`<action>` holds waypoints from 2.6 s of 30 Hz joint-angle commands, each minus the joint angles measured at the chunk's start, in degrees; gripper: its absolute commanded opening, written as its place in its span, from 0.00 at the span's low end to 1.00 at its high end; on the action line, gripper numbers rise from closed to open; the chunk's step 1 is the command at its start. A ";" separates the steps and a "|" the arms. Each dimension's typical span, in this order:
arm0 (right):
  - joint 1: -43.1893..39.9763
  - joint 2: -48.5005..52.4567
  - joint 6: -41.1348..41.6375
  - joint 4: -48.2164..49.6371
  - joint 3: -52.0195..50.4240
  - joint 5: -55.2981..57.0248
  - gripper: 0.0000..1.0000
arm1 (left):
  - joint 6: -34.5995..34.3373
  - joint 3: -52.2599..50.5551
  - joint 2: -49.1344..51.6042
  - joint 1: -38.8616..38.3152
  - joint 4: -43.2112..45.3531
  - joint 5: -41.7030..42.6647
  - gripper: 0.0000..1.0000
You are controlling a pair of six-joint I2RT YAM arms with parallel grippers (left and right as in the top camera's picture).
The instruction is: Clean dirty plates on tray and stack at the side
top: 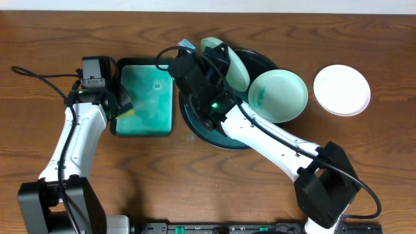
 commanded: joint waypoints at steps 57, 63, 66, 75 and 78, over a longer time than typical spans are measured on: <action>-81.90 -1.14 70.51 -15.58 -12.48 -75.21 0.07 | 0.33 -0.07 0.31 0.02 0.35 -0.28 0.07; -80.98 -1.07 69.09 -15.37 -12.85 -75.87 0.29 | 0.33 -0.09 0.31 0.02 0.72 -0.28 0.07; -79.76 -1.09 66.82 -16.04 -12.74 -75.87 0.37 | 0.33 -0.07 0.31 0.02 0.81 -0.28 0.07; -69.57 -3.89 61.46 -20.41 -10.51 -77.18 0.55 | 0.33 -0.07 0.31 0.02 0.70 -0.26 0.07; -64.74 -5.05 58.97 -20.85 -10.51 -78.05 0.60 | 0.35 -0.09 0.31 0.02 0.70 -0.26 0.07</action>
